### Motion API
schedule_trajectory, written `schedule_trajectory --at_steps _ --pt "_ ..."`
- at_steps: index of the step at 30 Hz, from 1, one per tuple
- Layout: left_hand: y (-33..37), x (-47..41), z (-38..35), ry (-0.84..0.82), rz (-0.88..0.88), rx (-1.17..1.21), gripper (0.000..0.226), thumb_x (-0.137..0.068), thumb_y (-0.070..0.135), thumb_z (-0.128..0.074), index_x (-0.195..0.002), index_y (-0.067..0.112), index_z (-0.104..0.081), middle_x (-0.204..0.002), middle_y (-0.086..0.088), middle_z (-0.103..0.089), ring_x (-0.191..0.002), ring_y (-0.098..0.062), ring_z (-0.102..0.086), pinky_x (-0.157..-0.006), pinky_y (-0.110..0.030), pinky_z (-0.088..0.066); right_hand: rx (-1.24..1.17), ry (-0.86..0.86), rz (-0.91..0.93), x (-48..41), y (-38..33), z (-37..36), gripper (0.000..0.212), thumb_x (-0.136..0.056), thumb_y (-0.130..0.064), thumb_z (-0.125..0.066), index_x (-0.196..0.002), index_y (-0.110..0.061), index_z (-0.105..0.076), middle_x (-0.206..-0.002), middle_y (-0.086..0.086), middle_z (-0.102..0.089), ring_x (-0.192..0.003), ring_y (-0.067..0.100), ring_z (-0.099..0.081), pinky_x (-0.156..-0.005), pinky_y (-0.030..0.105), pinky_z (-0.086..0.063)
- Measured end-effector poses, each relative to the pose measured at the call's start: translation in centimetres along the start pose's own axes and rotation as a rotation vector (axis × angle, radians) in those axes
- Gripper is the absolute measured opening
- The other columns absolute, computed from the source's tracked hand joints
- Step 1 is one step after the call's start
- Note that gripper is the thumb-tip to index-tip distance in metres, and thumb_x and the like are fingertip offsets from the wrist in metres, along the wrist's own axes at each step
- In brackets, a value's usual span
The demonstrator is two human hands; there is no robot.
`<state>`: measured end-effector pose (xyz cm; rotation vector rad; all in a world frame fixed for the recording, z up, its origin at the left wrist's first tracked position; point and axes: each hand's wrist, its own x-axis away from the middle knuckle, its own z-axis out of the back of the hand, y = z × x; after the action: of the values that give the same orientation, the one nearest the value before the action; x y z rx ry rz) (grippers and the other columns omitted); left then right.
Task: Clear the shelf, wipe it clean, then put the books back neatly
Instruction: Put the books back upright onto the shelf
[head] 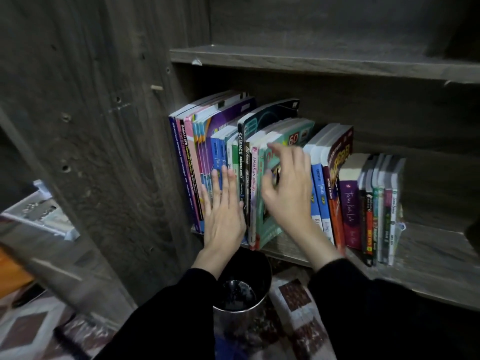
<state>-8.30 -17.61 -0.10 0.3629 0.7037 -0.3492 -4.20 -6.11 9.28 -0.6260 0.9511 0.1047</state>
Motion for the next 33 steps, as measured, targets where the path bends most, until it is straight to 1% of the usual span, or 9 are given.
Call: schedule_trajectory --at_steps 2,4,7,12,15,18,24,27,33 --pt "0.5 -0.2 1.7 -0.018 0.019 0.131 0.068 -0.090 0.011 -0.038 -0.151 0.004 -0.009 -0.159 -0.016 -0.003 -0.147 -0.024 0.006 -0.119 -0.045 0.002 0.091 -0.125 0.104 -2.6 0.0 0.4 0.042 -0.085 -0.018 -0.055 -0.127 -0.009 -0.052 -0.127 0.012 -0.051 -0.121 0.021 -0.036 -0.100 0.030 -0.028" --pt "1.1 -0.8 3.7 0.030 0.066 0.260 0.063 -0.086 0.006 -0.043 -0.147 0.004 -0.026 -0.158 -0.016 -0.012 -0.147 -0.027 -0.004 -0.120 -0.043 -0.006 0.146 -0.379 0.141 -4.4 0.3 0.5 0.048 -0.093 -0.033 -0.053 -0.136 -0.015 -0.045 -0.146 0.007 -0.040 -0.139 0.022 -0.024 -0.113 0.039 -0.020" --pt "1.5 -2.6 5.9 0.173 0.106 0.258 0.059 -0.085 0.009 -0.045 -0.143 0.003 -0.035 -0.150 -0.014 -0.033 -0.135 -0.026 -0.028 -0.115 -0.034 -0.018 0.155 -0.573 0.149 -4.7 1.2 0.4 0.056 -0.093 -0.039 -0.054 -0.142 -0.018 -0.035 -0.149 0.001 -0.036 -0.143 0.019 -0.020 -0.115 0.043 -0.025" --pt "1.5 -5.7 7.5 0.133 0.025 0.148 0.061 -0.082 0.009 -0.047 -0.142 0.006 -0.040 -0.145 -0.009 -0.041 -0.120 -0.024 -0.034 -0.117 -0.040 -0.015 0.144 -0.541 0.136 -4.1 1.5 0.0 0.060 -0.091 -0.031 -0.057 -0.144 -0.020 -0.032 -0.151 -0.003 -0.031 -0.145 0.015 -0.013 -0.115 0.037 -0.021" --pt "1.4 -5.9 7.8 0.007 0.017 0.120 0.064 -0.083 0.006 -0.051 -0.145 0.010 -0.036 -0.147 -0.002 -0.039 -0.121 -0.024 -0.036 -0.111 -0.046 -0.028 0.127 -0.521 0.141 -4.2 1.4 0.2 0.056 -0.088 -0.029 -0.060 -0.139 -0.019 -0.037 -0.145 -0.003 -0.039 -0.141 0.015 -0.021 -0.114 0.039 -0.026" --pt "1.3 -6.0 8.4 -0.010 0.009 0.066 0.064 -0.084 0.005 -0.051 -0.146 0.013 -0.035 -0.148 0.001 -0.037 -0.125 -0.023 -0.033 -0.108 -0.038 -0.025 0.124 -0.491 0.160 -4.2 1.5 0.7 0.051 -0.086 -0.028 -0.063 -0.131 -0.019 -0.041 -0.137 -0.003 -0.044 -0.135 0.015 -0.029 -0.112 0.037 -0.029" --pt "1.7 -6.1 9.0 -0.045 0.036 0.004 0.060 -0.082 0.007 -0.055 -0.140 0.010 -0.042 -0.135 -0.013 -0.040 -0.125 -0.029 -0.030 -0.113 -0.054 -0.021 0.159 -0.492 0.147 -3.8 1.4 1.5 0.055 -0.088 -0.029 -0.062 -0.136 -0.017 -0.039 -0.142 -0.001 -0.041 -0.138 0.016 -0.027 -0.113 0.038 -0.029" --pt "1.9 -6.2 9.1 -0.051 0.045 0.002 0.057 -0.086 0.012 -0.055 -0.141 0.010 -0.041 -0.130 -0.013 -0.039 -0.124 -0.029 -0.031 -0.115 -0.049 -0.013 0.155 -0.506 0.135 -3.6 1.3 1.8 0.058 -0.088 -0.029 -0.062 -0.138 -0.018 -0.037 -0.146 -0.001 -0.038 -0.141 0.016 -0.024 -0.115 0.039 -0.027" --pt "2.4 -6.1 9.5 -0.112 0.098 0.072 0.058 -0.092 0.025 -0.049 -0.146 0.014 -0.032 -0.137 -0.009 -0.038 -0.124 -0.025 -0.026 -0.113 -0.045 -0.019 0.149 -0.583 0.079 -3.1 1.3 2.0 0.078 -0.087 -0.028 -0.067 -0.149 -0.022 -0.021 -0.160 -0.003 -0.013 -0.147 0.012 -0.002 -0.118 0.032 -0.007"
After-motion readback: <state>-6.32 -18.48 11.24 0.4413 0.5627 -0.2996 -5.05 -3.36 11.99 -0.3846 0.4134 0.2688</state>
